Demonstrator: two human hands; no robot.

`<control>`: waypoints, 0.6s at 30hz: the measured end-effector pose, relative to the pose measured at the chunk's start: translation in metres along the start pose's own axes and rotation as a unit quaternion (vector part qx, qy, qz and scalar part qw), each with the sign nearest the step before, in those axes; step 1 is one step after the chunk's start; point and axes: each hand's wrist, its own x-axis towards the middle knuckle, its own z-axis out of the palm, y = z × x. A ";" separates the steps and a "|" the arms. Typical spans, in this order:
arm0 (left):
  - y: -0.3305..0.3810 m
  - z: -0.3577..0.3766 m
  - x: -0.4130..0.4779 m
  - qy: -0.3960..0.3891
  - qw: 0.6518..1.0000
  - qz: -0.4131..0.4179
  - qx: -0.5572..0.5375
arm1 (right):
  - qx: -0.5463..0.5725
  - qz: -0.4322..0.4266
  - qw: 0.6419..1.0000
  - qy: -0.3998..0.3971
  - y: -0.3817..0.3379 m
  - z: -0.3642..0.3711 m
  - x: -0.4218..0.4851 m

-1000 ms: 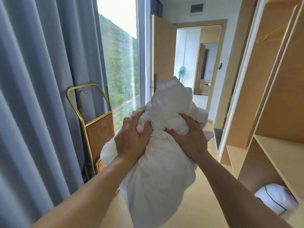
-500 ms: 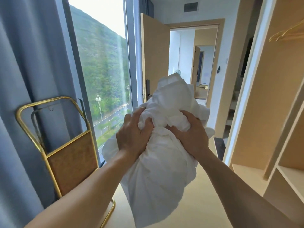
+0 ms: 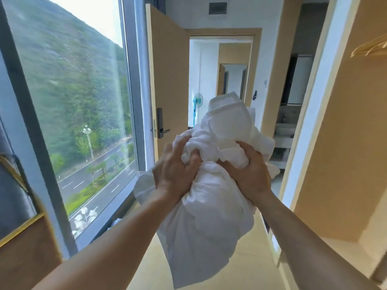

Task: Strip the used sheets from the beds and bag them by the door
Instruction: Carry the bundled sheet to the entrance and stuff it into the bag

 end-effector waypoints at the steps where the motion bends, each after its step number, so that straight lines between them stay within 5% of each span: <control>1: -0.006 0.014 0.014 -0.003 1.000 0.002 -0.005 | -0.003 0.002 1.000 0.008 0.008 0.006 0.015; 18: -0.090 0.284 0.244 0.000 1.000 -0.002 -0.008 | -0.003 -0.001 1.000 -0.008 0.202 0.113 0.315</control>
